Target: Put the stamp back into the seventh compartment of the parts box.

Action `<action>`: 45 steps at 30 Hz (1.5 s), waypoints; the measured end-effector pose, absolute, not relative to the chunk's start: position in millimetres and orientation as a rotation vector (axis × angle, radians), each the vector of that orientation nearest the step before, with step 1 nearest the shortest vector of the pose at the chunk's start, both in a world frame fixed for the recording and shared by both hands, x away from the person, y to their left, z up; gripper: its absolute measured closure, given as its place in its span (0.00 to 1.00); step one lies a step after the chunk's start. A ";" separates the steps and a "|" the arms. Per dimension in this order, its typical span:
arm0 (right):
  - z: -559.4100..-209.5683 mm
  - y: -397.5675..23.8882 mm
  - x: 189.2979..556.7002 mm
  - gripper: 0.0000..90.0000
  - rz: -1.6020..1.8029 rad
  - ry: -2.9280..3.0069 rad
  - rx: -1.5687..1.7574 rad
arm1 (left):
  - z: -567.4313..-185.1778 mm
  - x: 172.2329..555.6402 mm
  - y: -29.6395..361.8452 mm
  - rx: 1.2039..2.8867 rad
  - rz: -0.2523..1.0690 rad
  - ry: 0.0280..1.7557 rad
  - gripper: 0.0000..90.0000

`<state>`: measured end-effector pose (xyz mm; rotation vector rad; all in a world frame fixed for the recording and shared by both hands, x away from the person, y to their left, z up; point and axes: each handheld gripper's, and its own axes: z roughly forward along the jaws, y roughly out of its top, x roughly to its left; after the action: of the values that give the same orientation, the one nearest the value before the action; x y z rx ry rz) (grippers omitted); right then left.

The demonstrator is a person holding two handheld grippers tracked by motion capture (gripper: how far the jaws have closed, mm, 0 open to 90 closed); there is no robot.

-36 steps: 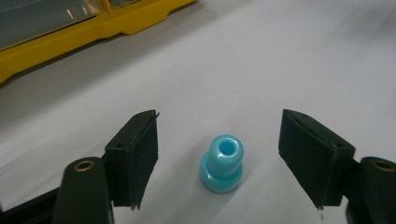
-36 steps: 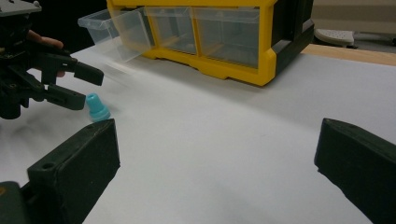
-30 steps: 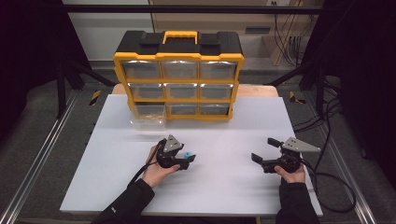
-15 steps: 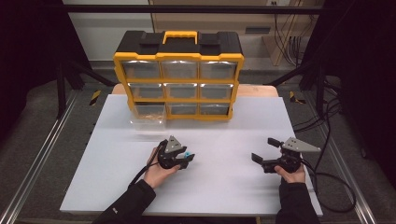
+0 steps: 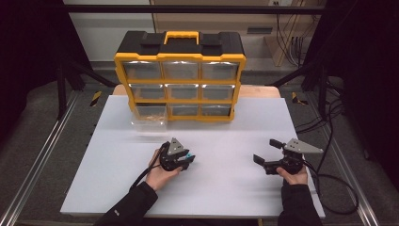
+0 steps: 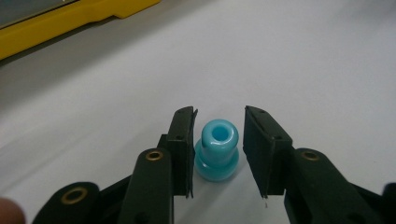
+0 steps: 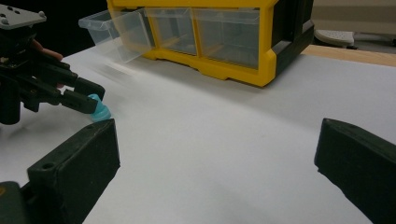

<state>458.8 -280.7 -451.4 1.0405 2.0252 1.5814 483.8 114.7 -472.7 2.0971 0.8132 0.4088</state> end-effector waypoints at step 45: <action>-451.3 -280.9 458.8 0.01 1.583 2.026 1.038 | -463.7 480.2 117.4 2.096 0.427 0.793 0.80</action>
<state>458.8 -280.9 -451.3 1.0377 2.0260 1.5828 480.2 117.4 -463.7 2.0958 0.7934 0.4273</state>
